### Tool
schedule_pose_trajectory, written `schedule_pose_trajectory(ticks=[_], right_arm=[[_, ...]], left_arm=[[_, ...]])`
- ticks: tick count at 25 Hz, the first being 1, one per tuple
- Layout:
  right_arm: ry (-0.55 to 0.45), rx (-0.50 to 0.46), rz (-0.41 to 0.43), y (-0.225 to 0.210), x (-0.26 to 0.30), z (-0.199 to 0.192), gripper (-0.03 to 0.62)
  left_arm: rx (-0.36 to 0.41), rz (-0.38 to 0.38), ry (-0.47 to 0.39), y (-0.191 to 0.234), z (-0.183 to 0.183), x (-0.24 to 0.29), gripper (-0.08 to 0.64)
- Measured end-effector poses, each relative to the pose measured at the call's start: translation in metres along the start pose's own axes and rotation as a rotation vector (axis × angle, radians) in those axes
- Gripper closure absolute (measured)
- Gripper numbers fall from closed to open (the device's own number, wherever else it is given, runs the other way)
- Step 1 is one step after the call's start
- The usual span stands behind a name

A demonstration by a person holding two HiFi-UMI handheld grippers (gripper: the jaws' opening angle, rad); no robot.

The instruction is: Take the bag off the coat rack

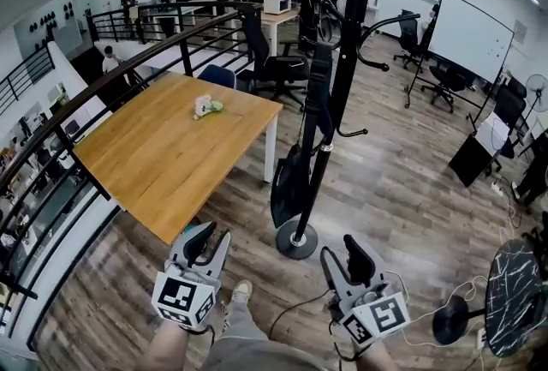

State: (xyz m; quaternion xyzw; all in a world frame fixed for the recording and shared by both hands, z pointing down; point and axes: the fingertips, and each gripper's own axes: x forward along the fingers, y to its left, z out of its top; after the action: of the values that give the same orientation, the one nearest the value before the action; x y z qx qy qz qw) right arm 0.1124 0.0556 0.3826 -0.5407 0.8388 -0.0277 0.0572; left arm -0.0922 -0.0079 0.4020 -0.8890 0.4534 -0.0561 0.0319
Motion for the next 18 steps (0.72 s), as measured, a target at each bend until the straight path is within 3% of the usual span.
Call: schedule_pose_trajectory(ticks=[10,18], right_arm=[[0.029,0.009,-0.128,-0.036,0.108,0.003,0.396],[0.014,0.009,-0.265,-0.073,0.179,0.009,0.396]], left_arm=[[0.003,-0.146,0.025,0.079,0.005,0.111,0.44],[0.038,-0.3,0.015,0.118,0.01,0.206,0.442]])
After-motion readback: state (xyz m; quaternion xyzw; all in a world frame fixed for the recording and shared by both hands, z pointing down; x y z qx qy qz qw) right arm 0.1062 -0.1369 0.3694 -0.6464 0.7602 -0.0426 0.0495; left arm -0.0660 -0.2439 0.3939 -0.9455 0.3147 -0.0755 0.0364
